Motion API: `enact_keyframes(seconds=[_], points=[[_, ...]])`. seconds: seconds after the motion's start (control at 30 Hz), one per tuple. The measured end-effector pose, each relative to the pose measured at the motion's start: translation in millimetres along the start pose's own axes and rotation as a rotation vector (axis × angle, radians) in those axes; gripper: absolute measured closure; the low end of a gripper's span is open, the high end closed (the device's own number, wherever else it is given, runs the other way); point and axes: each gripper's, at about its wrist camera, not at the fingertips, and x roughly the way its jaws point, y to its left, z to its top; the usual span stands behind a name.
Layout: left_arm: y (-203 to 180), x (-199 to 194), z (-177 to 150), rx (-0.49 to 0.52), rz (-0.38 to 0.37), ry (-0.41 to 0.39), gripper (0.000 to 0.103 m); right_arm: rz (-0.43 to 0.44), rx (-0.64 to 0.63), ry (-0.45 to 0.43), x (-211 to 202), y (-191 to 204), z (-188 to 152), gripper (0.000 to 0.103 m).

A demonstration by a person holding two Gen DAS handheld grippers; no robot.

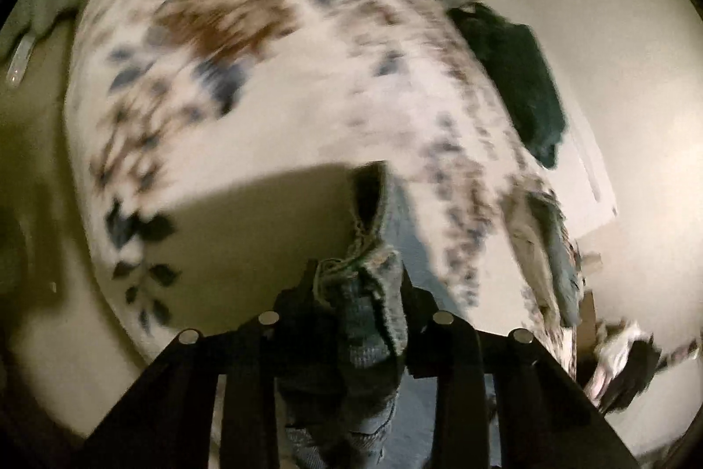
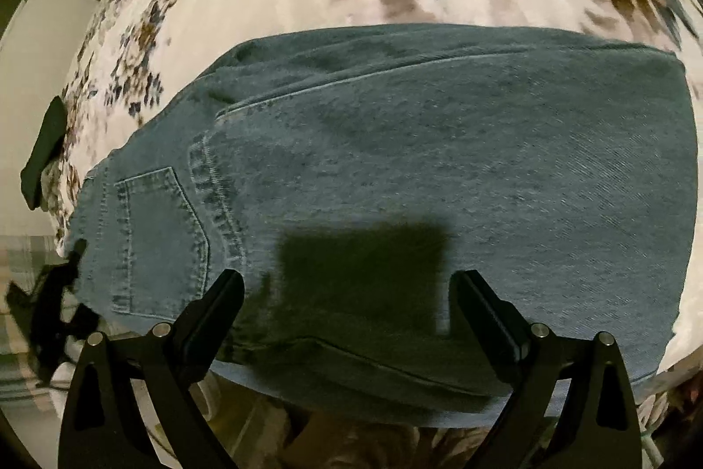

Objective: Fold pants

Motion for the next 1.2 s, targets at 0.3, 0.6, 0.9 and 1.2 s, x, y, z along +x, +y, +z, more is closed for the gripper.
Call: enact_keyframes(seconds=[0.3, 0.6, 0.9, 1.2], points=[[-189, -40, -84, 0.493, -0.161, 0.112, 0.077, 0.026, 0.129, -0.069, -48, -69, -19, 0.004], [-270, 42, -271, 0.697, -0.203, 0.494, 0.103, -0.048, 0.229, -0.141, -113, -167, -33, 0.004], [-284, 38, -305, 0.745, -0.082, 0.593, 0.094, 0.067, 0.260, -0.140, -135, -210, -22, 0.004], [-227, 39, -206, 0.674, 0.364, 0.388, 0.019, 0.203, 0.013, -0.014, -69, -120, 49, 0.004]])
